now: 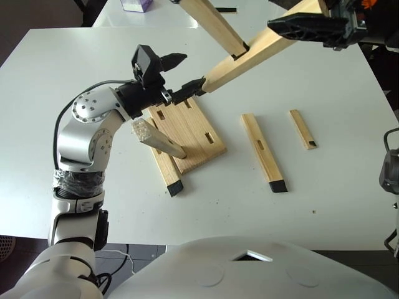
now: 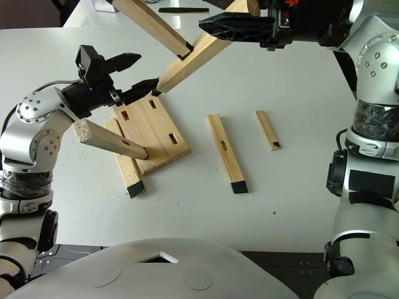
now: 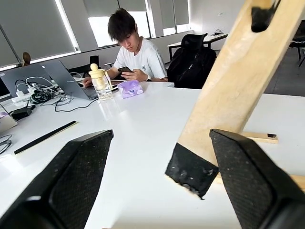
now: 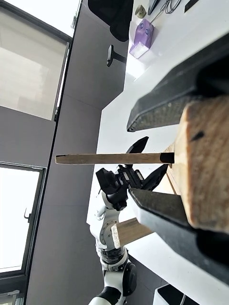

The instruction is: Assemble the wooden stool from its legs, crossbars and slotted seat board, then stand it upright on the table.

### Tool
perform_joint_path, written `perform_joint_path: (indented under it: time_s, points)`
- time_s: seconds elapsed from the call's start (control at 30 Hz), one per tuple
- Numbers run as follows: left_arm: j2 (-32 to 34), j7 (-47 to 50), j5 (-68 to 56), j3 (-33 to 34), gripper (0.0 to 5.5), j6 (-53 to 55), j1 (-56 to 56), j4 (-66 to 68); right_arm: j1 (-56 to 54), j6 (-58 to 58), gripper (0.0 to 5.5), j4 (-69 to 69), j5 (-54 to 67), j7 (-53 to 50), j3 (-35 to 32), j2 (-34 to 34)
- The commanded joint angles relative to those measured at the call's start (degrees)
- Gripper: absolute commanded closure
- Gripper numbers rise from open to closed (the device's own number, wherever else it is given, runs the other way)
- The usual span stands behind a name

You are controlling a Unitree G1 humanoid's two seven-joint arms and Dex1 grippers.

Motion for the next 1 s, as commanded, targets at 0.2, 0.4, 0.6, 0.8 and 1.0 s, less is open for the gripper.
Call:
perform_joint_path:
  time_s: [0.2, 0.4, 0.6, 0.8, 1.0]
  points:
    - [6.98, -0.93, 12.7, 0.88, 1.73, -11.61, 6.74, 10.61, -6.61, -2.47, 3.51, 3.98, -4.25, 9.76, 5.92, -0.47]
    - [6.61, 0.63, 20.88, -1.81, 1.73, -19.57, 7.56, 19.29, -5.54, -7.22, 3.51, 4.67, -9.21, 14.02, 12.09, 2.21]
    - [5.79, 0.26, 21.54, -1.68, 1.73, -21.33, 7.91, 20.63, -4.03, -11.58, 3.51, 5.22, -13.48, 16.81, 15.89, 3.56]
    - [5.42, 0.1, 21.74, -1.92, 1.73, -21.6, 8.63, 20.51, -4.62, -12.77, 3.51, 6.47, -14.97, 17.85, 17.0, 5.65]
    - [5.07, 0.08, 22.1, -2.66, 1.73, -21.6, 9.14, 20.16, -4.05, -14.63, 3.51, 6.73, -16.67, 18.96, 17.96, 6.75]
